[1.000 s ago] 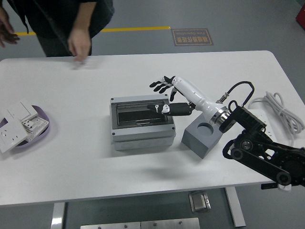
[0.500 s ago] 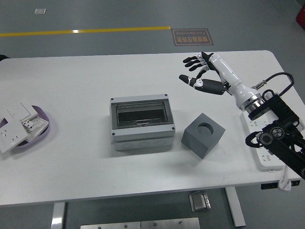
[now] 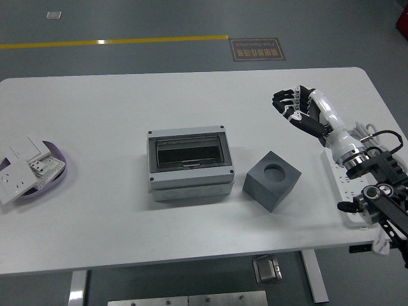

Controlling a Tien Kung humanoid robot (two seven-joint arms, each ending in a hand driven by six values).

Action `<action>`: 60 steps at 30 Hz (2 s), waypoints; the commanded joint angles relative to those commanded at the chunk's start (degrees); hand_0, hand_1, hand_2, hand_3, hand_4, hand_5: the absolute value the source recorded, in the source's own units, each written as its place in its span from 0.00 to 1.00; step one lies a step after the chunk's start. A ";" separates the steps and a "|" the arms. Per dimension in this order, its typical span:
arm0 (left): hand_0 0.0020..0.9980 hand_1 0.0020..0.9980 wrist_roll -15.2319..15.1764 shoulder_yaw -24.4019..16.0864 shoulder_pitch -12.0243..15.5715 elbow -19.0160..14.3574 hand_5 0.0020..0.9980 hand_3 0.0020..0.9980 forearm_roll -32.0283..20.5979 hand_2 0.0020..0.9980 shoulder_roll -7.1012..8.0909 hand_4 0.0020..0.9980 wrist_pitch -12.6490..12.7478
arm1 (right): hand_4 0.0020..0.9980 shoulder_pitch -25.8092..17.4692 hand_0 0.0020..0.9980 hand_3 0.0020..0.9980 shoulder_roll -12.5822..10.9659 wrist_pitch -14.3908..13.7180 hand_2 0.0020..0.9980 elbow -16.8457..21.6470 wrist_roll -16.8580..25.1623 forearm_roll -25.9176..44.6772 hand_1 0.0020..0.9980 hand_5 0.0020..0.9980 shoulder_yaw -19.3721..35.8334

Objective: Pick up the cylinder from the cube,place it in the box,flap close box

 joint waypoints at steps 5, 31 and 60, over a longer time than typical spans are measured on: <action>0.62 0.64 0.20 -0.31 0.19 -0.03 0.25 0.64 0.61 0.63 0.25 0.69 -0.02 | 0.87 -1.75 0.68 0.60 0.57 0.31 0.64 -2.18 2.54 5.62 0.63 0.51 -0.01; 0.62 0.64 -0.36 0.47 0.88 0.06 0.25 0.64 -0.74 0.63 -0.38 0.69 0.03 | 0.88 -4.37 0.70 0.59 2.18 1.50 0.63 -8.63 6.70 18.01 0.64 0.51 -0.95; 0.62 0.64 -0.94 1.22 1.25 0.14 0.25 0.64 -1.97 0.63 -0.90 0.69 0.07 | 0.88 -11.43 0.68 0.57 9.05 0.91 0.60 -0.41 11.04 21.75 0.62 0.57 2.68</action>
